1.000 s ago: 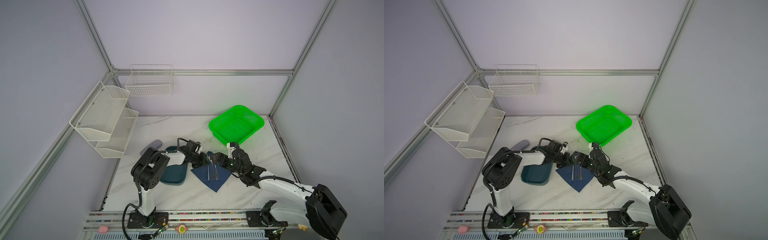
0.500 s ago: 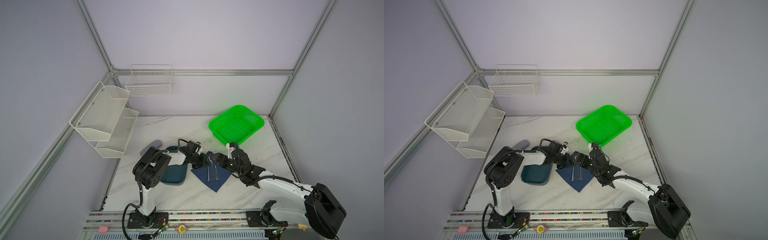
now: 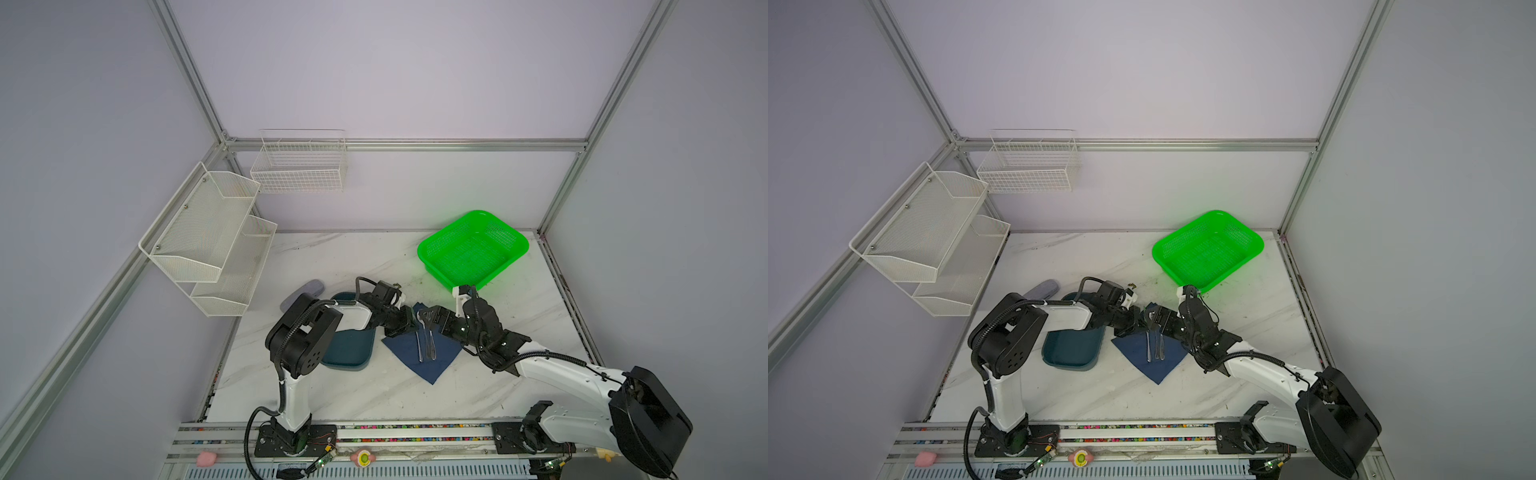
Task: Place the utensils on the paper napkin and roll it up
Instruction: 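Lower the knife onto the napkin beside the spoon and open the left gripper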
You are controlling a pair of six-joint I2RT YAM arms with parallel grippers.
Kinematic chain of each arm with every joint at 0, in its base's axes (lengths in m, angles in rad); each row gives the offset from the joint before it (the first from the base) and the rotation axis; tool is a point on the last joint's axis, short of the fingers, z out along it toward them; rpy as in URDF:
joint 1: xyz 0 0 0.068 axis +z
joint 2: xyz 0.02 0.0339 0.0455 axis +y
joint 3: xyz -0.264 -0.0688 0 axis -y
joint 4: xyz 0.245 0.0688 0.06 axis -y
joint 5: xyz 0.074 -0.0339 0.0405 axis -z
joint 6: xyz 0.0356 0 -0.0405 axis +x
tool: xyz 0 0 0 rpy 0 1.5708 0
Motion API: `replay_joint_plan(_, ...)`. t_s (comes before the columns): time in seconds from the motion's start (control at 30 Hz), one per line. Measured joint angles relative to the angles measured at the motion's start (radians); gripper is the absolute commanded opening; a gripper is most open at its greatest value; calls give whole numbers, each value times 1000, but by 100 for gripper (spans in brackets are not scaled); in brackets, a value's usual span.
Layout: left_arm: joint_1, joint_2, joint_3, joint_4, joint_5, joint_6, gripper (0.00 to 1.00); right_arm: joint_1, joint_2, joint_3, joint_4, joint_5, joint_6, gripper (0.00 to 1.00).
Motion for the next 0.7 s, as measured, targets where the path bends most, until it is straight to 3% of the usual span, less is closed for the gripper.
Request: replay_joint_plan(0.7,0,30,91,-117,-22,81,7,0,26,0,-5,1,3,95)
